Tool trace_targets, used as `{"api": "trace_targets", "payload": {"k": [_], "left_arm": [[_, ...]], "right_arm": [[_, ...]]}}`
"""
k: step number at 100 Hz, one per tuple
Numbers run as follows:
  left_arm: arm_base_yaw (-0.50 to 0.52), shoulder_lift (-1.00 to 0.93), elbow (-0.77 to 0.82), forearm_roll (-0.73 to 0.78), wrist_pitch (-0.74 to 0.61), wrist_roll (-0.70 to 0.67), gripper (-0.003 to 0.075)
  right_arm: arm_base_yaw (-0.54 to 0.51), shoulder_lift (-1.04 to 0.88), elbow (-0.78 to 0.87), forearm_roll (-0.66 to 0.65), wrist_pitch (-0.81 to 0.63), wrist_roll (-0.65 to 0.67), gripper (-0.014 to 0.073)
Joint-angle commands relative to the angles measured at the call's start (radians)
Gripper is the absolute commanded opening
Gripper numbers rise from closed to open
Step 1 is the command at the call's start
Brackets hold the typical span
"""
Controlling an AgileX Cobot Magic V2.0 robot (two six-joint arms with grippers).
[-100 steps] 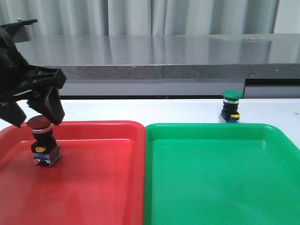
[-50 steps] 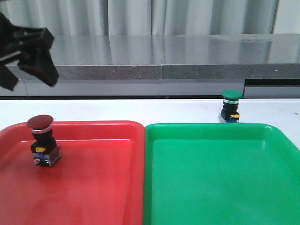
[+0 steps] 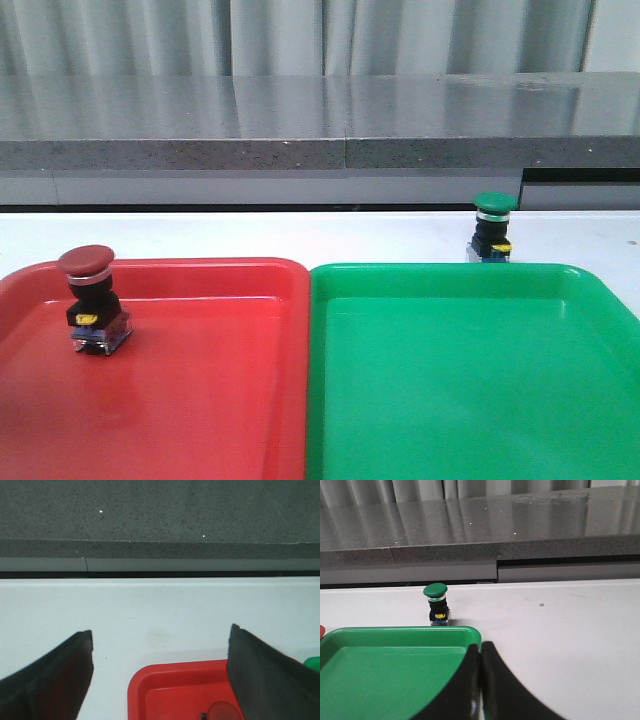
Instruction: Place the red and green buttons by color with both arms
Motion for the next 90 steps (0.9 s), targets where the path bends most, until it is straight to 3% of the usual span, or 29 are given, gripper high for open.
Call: {"api": "trace_targets", "payload": {"k": [1, 18, 57, 90], "left_arm": [[0.003, -0.075, 0.014, 0.003, -0.081, -0.012, 0.0526], [0.003, -0.233, 0.094, 0.011, -0.087, -0.012, 0.0424], [0.003, -0.578, 0.199, 0.036, -0.082, -0.005, -0.0013], [0.003, -0.603, 0.209, 0.036, -0.071, -0.005, -0.0019]], "right_arm": [[-0.004, -0.016, -0.014, -0.001, -0.087, -0.002, -0.0067], [-0.004, -0.016, -0.014, -0.001, -0.087, -0.002, -0.0067], [-0.004, -0.016, -0.014, -0.001, -0.087, -0.002, -0.0067], [-0.004, -0.016, -0.014, -0.001, -0.087, -0.002, -0.0067]]}}
